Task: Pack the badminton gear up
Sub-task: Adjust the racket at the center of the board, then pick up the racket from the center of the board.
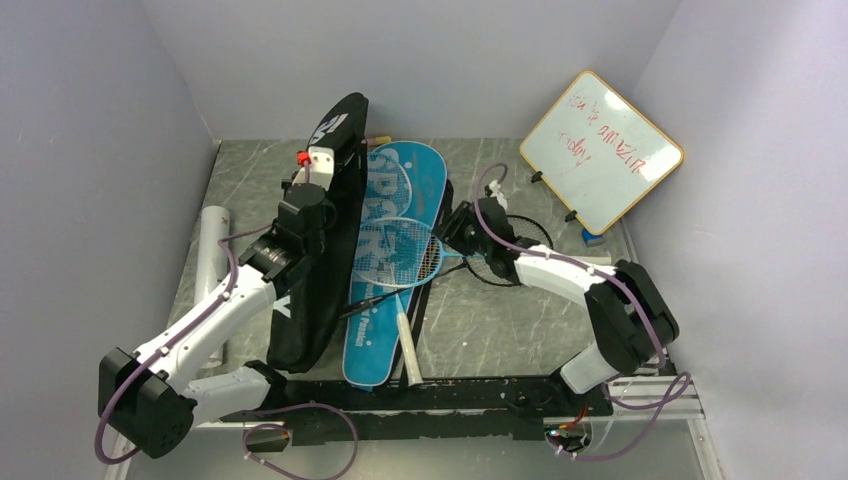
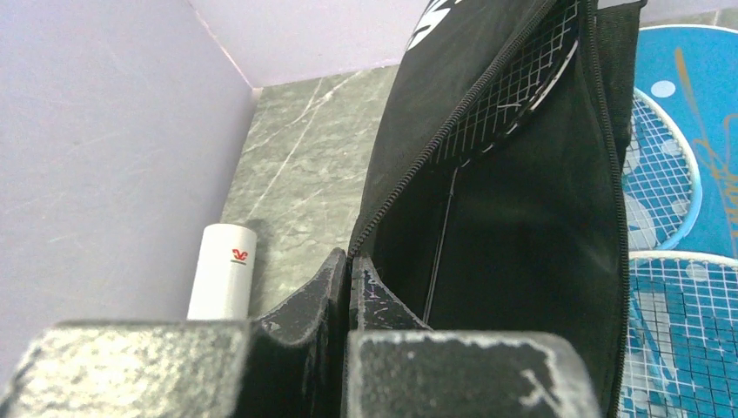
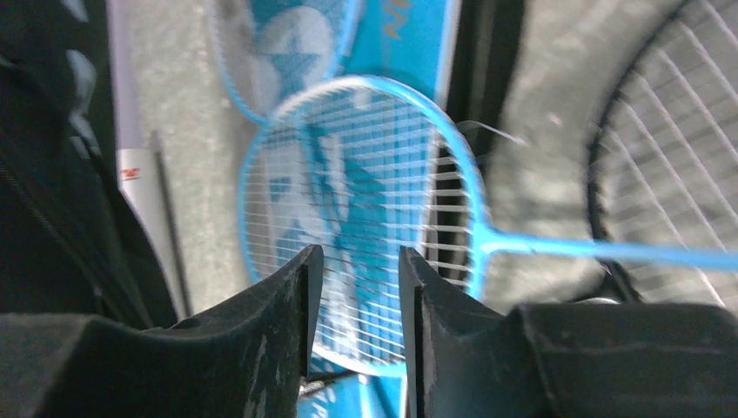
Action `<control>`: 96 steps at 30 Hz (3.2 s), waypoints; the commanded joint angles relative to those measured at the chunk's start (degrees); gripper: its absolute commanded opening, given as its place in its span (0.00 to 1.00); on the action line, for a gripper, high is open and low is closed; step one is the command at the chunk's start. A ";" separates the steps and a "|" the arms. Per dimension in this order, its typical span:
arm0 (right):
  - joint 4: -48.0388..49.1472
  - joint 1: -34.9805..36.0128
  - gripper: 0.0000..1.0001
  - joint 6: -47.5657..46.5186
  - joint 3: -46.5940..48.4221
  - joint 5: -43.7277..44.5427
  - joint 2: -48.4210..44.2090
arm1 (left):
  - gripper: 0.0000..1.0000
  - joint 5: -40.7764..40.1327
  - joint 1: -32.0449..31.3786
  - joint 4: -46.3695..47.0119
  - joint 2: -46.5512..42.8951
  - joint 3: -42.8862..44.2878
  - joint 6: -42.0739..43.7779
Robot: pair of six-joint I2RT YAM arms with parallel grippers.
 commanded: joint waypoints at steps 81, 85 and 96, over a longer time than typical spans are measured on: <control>-31.20 1.88 0.00 16.11 -5.33 8.87 -11.89 | 0.05 12.39 4.24 1.19 -5.84 -1.69 -6.19; -35.08 1.96 0.00 16.73 -5.37 2.57 -14.37 | 0.05 15.66 4.24 0.47 -4.71 -1.08 -8.12; -45.73 7.12 0.00 17.85 0.01 -3.11 -19.95 | 0.05 25.87 4.33 2.14 -3.46 -1.87 -9.33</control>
